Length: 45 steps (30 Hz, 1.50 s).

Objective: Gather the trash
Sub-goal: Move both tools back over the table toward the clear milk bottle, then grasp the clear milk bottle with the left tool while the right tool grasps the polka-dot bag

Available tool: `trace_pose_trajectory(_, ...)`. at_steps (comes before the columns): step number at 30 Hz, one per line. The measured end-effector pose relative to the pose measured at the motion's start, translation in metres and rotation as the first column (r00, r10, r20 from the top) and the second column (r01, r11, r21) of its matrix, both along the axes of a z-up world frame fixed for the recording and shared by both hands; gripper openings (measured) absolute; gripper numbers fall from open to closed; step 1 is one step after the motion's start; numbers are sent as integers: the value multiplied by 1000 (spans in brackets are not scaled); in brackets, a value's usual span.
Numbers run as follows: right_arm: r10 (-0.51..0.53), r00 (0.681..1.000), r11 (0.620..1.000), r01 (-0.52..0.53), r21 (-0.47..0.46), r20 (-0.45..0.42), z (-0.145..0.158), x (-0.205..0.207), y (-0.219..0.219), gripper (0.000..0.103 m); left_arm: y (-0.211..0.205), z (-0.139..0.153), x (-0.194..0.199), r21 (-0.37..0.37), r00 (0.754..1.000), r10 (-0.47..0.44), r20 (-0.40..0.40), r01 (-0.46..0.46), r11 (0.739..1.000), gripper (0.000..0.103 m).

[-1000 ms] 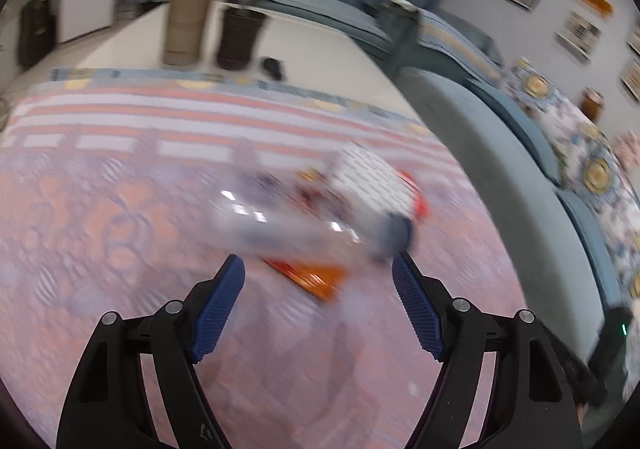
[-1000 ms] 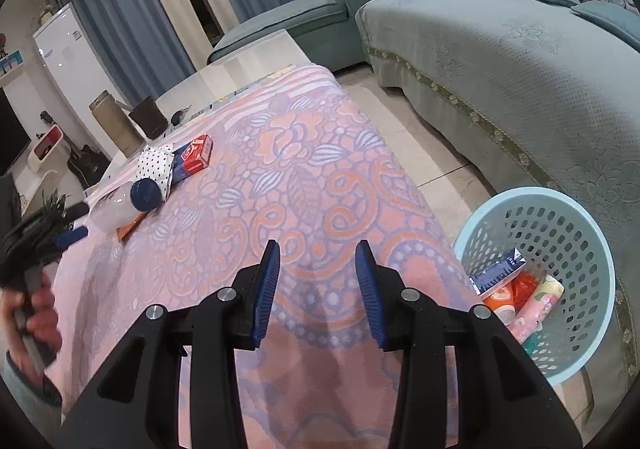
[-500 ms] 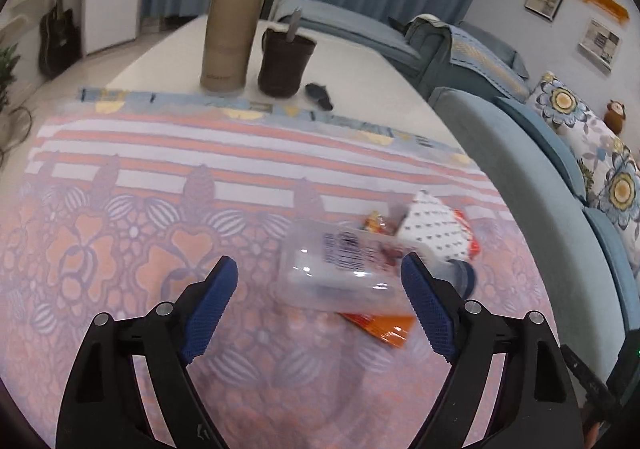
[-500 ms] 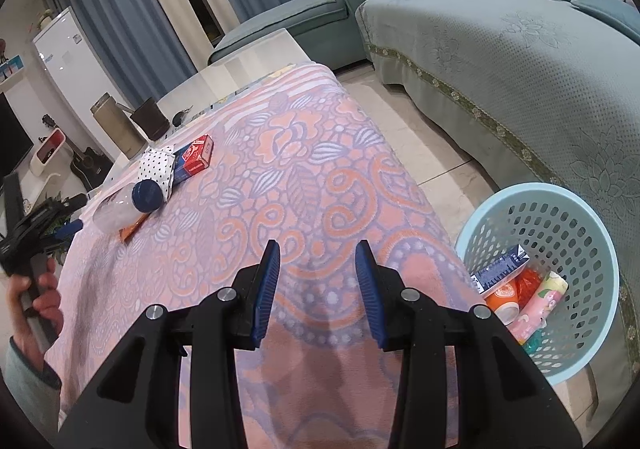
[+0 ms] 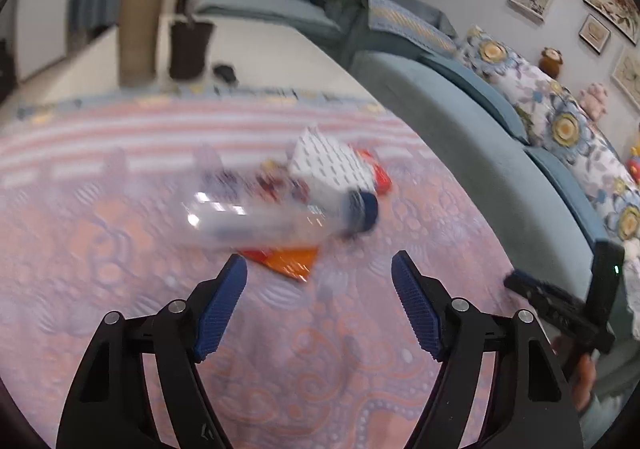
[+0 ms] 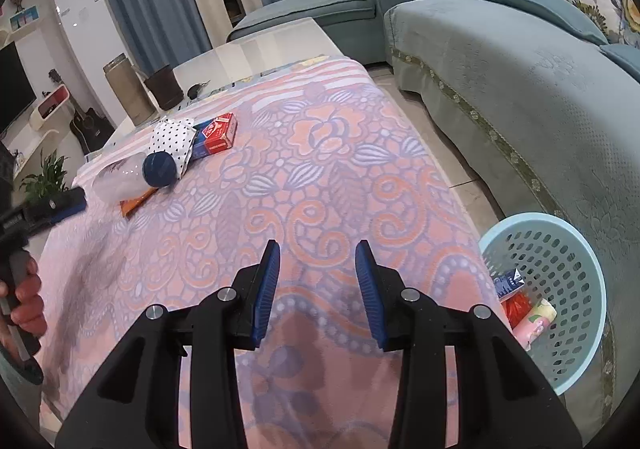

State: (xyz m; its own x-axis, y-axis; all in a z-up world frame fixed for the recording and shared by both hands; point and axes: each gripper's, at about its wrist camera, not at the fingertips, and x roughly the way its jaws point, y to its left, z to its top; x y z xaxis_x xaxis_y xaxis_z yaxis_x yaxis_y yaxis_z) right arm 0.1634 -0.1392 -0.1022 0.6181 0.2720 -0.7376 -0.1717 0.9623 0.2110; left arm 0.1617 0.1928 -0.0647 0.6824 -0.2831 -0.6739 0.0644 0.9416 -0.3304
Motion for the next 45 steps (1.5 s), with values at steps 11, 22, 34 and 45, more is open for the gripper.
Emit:
trace_pose_trajectory(11,9,1000,1000,-9,-8,-8,-1,1,2,36,55,-23,56,-65,993,83,-84,-88,994,83)
trace_pose_trajectory(22,32,999,999,-32,-6,30,14,10,14,36,-27,-19,3,-200,957,-285,-57,269,942,81)
trace_pose_trajectory(34,59,998,998,-59,12,38,22,21,30,36,-68,5,7,-27,953,-298,-45,297,954,83)
trace_pose_trajectory(45,123,990,992,-124,3,66,41,50,51,36,-109,-36,55,160,967,-177,-184,207,965,53)
